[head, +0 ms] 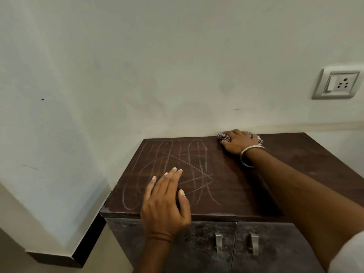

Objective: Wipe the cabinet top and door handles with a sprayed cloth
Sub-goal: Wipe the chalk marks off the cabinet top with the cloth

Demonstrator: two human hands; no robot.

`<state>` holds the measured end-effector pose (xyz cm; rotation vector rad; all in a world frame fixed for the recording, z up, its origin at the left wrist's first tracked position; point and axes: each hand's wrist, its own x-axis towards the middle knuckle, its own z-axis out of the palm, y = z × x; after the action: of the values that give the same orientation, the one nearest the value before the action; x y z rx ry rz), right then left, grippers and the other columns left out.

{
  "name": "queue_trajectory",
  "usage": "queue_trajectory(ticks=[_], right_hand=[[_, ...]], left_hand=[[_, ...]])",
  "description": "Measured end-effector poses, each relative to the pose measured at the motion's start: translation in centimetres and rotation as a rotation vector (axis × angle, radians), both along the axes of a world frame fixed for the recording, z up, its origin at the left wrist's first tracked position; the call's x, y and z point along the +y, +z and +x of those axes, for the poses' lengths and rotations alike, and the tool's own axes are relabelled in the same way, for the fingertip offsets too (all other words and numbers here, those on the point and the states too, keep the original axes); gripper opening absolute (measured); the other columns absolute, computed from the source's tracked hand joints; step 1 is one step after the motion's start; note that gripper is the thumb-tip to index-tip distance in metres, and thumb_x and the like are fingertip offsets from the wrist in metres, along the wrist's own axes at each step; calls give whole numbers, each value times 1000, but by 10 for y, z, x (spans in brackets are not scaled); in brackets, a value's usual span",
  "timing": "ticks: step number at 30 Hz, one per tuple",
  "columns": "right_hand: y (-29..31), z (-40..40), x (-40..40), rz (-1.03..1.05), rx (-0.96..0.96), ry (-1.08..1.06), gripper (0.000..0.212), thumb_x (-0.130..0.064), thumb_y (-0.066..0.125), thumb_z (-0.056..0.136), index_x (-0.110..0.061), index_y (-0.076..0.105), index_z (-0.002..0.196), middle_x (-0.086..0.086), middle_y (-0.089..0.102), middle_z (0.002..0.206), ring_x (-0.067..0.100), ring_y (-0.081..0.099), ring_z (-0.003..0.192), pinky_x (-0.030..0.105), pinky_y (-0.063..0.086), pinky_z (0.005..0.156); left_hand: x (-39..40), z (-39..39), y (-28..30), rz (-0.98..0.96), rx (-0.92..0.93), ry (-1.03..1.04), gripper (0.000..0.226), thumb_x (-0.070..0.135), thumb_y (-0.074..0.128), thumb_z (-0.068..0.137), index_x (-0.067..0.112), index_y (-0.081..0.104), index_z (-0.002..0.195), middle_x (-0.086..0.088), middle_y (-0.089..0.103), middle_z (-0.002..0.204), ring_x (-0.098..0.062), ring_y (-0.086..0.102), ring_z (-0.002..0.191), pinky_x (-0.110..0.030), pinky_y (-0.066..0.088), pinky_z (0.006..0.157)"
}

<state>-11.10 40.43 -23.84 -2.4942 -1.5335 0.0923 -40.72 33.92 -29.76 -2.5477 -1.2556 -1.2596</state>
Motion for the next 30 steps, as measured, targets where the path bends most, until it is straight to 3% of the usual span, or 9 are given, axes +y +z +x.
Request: queue_trajectory(ticks=[6, 15, 30], right_hand=[[-2, 3, 16, 2, 9, 84, 57, -58, 34, 93, -32, 35, 144, -2, 31, 154, 29, 28, 141, 54, 16, 115], [1, 33, 1, -19, -19, -17, 56, -55, 34, 94, -32, 33, 145, 0, 29, 155, 29, 27, 141, 52, 17, 114], [-2, -54, 52, -29, 16, 139, 58, -52, 30, 96, -32, 24, 149, -3, 20, 158, 26, 16, 146, 56, 6, 116]], left_hand=[[-2, 0, 2, -6, -2, 10, 51, 33, 38, 87, 25, 55, 134, 9, 58, 136, -7, 53, 124, -37, 32, 114], [-1, 0, 2, 12, -27, -1, 50, 33, 39, 87, 24, 56, 133, 9, 58, 136, -6, 53, 124, -36, 32, 114], [-2, 1, 1, 9, -36, 3, 50, 32, 40, 87, 24, 55, 134, 10, 56, 138, -5, 51, 126, -36, 34, 113]])
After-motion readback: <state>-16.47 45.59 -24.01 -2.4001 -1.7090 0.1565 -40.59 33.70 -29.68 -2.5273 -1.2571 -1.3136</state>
